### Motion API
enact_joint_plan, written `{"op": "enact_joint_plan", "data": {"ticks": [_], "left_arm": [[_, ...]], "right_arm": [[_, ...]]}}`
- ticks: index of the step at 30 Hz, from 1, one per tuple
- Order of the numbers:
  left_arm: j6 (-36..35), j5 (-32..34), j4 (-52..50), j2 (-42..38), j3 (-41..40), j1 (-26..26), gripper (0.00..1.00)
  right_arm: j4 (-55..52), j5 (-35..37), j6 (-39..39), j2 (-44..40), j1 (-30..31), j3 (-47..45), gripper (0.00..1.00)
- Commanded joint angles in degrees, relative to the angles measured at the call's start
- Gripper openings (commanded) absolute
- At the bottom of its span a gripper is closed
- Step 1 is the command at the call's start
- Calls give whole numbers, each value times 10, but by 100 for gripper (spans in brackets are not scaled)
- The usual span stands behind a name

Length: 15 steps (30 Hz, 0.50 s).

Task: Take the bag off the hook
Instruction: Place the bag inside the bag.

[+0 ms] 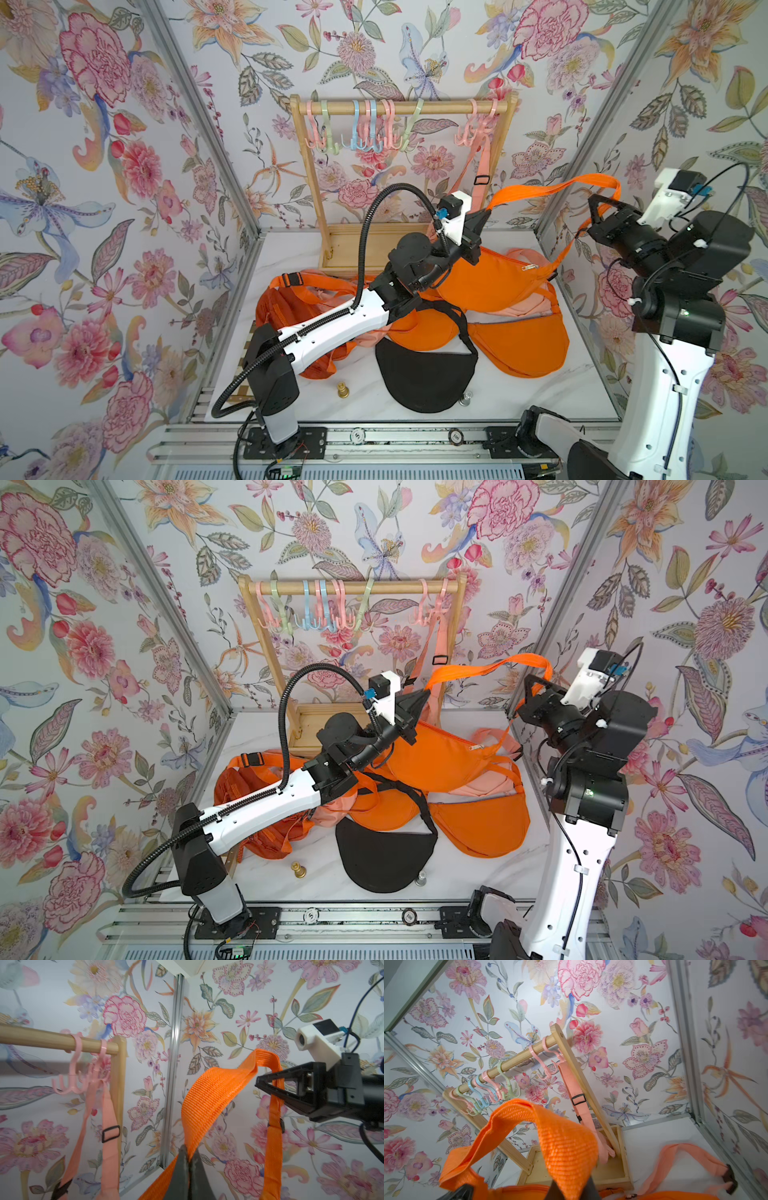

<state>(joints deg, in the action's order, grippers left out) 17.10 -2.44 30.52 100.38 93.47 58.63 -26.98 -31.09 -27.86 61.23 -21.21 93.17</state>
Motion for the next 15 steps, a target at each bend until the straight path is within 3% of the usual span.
{"op": "enact_joint_plan", "data": {"ticks": [1,9,15], "left_arm": [[-11,-5,-32,-16,-32,37,0],[27,-24,-50,-24,-105,87,0],[92,-68,-23,35,-111,90,0]], "right_arm": [[-54,2,-12,-28,-19,-39,0],[-134,131,40,-89,-26,-80,0],[-143,229,71,-107,-32,-120,0]]}}
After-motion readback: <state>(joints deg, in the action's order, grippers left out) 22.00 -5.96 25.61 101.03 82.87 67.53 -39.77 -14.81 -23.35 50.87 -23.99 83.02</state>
